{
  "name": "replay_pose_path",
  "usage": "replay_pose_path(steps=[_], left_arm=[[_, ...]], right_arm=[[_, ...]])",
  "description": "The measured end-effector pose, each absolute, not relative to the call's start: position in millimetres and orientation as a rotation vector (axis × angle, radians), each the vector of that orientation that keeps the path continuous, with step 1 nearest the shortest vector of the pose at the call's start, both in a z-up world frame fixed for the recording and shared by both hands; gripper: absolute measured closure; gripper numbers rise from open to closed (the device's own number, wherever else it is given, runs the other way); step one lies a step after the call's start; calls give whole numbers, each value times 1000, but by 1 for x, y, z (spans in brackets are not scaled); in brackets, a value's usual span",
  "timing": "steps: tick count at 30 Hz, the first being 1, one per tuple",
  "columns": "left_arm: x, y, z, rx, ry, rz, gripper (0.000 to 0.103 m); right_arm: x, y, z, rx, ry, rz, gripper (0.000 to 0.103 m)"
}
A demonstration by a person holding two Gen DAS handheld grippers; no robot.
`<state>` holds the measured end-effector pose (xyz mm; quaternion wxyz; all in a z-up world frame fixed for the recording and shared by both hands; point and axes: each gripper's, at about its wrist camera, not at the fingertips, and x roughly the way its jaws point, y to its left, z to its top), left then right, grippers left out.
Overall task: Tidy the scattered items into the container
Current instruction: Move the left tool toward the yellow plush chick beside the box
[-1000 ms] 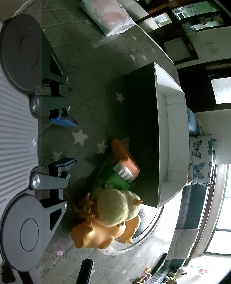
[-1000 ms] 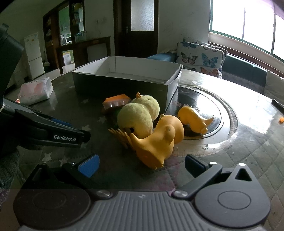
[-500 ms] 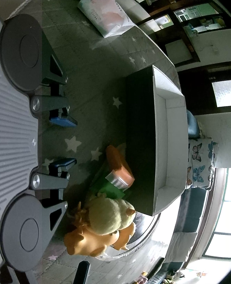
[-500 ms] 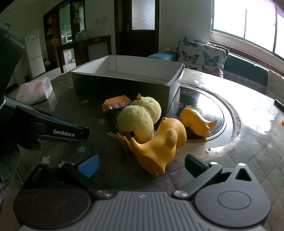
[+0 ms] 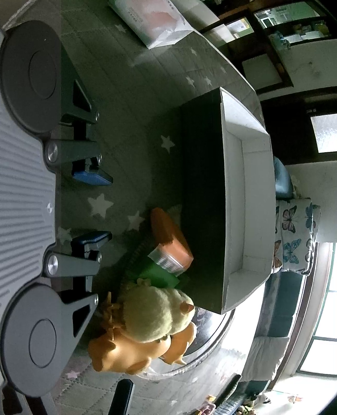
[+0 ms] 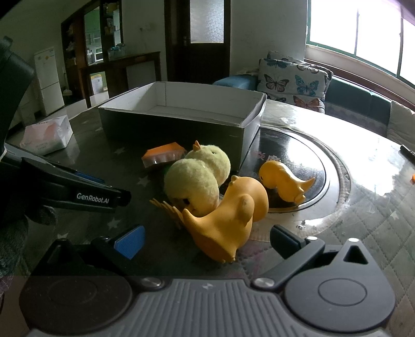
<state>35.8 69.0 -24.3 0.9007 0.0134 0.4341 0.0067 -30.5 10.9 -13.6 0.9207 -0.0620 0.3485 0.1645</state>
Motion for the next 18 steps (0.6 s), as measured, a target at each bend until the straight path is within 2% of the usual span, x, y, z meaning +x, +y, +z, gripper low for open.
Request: replay_pose_path(steps=[18], left_arm=[[44, 67, -24, 33, 906, 5, 62]], right_arm=[[-37, 17, -16, -119, 724, 333, 0]])
